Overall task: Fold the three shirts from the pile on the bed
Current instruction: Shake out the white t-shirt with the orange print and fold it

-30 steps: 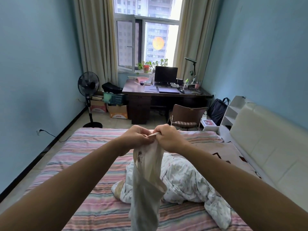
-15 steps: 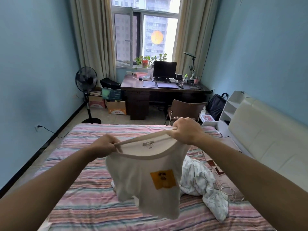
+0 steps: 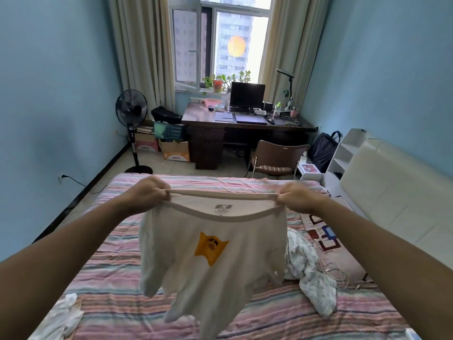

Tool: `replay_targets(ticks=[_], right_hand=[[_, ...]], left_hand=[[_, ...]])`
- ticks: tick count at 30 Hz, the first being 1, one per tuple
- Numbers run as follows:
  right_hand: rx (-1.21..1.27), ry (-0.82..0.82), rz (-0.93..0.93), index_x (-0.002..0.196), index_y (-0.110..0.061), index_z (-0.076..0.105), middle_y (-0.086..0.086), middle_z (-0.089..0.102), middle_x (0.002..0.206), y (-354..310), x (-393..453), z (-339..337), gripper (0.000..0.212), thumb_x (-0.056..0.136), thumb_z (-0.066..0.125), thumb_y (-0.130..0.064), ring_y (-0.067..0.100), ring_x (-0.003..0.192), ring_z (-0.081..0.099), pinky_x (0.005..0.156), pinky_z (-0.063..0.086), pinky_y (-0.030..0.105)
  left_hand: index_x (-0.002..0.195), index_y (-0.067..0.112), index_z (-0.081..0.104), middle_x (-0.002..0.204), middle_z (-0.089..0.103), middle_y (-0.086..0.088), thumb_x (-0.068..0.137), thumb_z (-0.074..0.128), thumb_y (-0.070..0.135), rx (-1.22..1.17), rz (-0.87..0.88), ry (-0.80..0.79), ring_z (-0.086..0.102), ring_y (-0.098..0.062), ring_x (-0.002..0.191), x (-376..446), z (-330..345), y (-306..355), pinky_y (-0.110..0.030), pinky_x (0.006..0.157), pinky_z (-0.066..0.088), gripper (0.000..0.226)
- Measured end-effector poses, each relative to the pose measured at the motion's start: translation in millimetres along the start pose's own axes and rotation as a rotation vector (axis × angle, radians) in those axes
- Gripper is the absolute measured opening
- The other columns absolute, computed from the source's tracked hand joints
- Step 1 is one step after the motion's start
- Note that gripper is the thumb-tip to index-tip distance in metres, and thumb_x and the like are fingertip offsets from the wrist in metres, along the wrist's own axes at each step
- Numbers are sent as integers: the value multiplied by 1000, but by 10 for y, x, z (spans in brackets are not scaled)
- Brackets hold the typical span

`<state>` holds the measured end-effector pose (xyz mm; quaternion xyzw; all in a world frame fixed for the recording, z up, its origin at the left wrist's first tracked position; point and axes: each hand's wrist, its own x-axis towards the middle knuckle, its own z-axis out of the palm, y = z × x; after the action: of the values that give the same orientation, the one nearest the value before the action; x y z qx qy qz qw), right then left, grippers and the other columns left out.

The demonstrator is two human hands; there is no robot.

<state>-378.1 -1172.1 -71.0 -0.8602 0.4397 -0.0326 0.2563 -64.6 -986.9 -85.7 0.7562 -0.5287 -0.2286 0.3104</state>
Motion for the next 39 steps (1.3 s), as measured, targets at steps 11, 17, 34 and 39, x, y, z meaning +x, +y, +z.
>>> replay_targets(ticks=[11, 17, 34, 39], right_hand=[[605, -3, 47, 69, -14, 45, 5, 42, 73, 121, -236, 322, 30, 97, 55, -18, 15, 63, 41, 58, 35, 30], [132, -270, -135, 68, -4, 71, 8, 66, 65, 150, -424, 312, 34, 68, 90, -32, 12, 58, 61, 54, 46, 23], [-271, -203, -222, 82, -15, 74, -7, 65, 83, 546, -886, 752, 6, 87, 72, -16, 4, 73, 57, 71, 48, 20], [-193, -381, -200, 77, -11, 72, -4, 64, 74, 633, -953, 800, 14, 89, 70, -18, 3, 67, 54, 69, 47, 21]], left_hand=[[56, 16, 46, 63, 53, -3, 77, 39, 50, 164, 161, -46, 46, -16, 60, -267, -21, -324, -40, 65, 41, 41], [50, 12, 59, 47, 50, 5, 64, 65, 71, 39, 79, -110, 45, -5, 45, -564, -31, -375, -14, 45, 35, 61], [43, 38, 65, 43, 53, 20, 81, 77, 17, 227, -3, -353, 50, 3, 45, -1262, 239, -807, -13, 51, 39, 45], [42, 38, 63, 44, 50, 21, 76, 80, 17, 242, -47, -462, 48, 3, 47, -1394, 254, -886, -11, 53, 37, 43]])
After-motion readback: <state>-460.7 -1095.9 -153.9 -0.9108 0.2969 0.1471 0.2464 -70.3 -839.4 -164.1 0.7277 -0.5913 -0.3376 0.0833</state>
